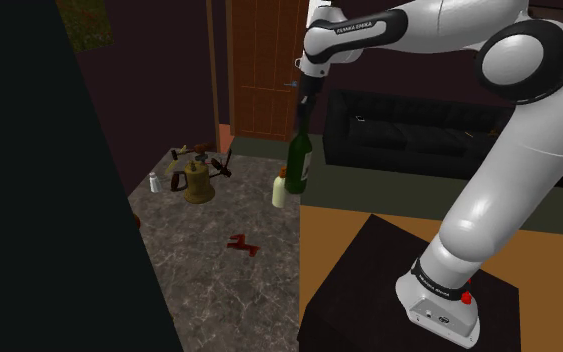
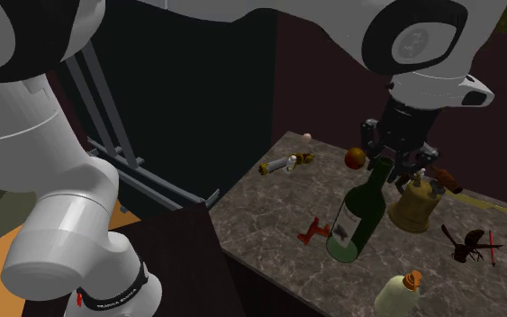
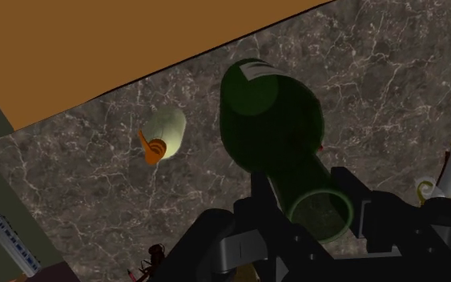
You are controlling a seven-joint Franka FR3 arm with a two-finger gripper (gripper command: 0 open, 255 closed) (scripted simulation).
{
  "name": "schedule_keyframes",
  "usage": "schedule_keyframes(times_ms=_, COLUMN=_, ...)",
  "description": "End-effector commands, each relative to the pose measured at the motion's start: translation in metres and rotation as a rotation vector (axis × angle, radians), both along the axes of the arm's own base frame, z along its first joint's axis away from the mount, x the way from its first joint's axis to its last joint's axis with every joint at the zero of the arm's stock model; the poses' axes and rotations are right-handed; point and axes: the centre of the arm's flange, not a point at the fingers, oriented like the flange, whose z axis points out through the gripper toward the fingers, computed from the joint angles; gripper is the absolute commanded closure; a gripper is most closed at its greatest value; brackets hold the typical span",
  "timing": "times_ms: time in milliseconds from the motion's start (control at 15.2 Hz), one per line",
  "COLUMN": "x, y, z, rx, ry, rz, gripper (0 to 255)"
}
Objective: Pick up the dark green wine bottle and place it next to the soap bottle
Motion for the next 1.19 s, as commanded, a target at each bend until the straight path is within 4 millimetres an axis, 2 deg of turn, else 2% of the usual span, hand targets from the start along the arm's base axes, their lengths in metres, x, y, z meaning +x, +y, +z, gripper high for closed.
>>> schedule_keyframes(times_ms=0, x=0.000, y=0.000, z=-0.011, rx=0.000, ry=-0.001, rz=0.000, gripper=255)
schedule_keyframes(times_ms=1122, x=0.000, y=0.000, z=-0.101, rx=0.000, ry=-0.001, rz=0.000, gripper=255)
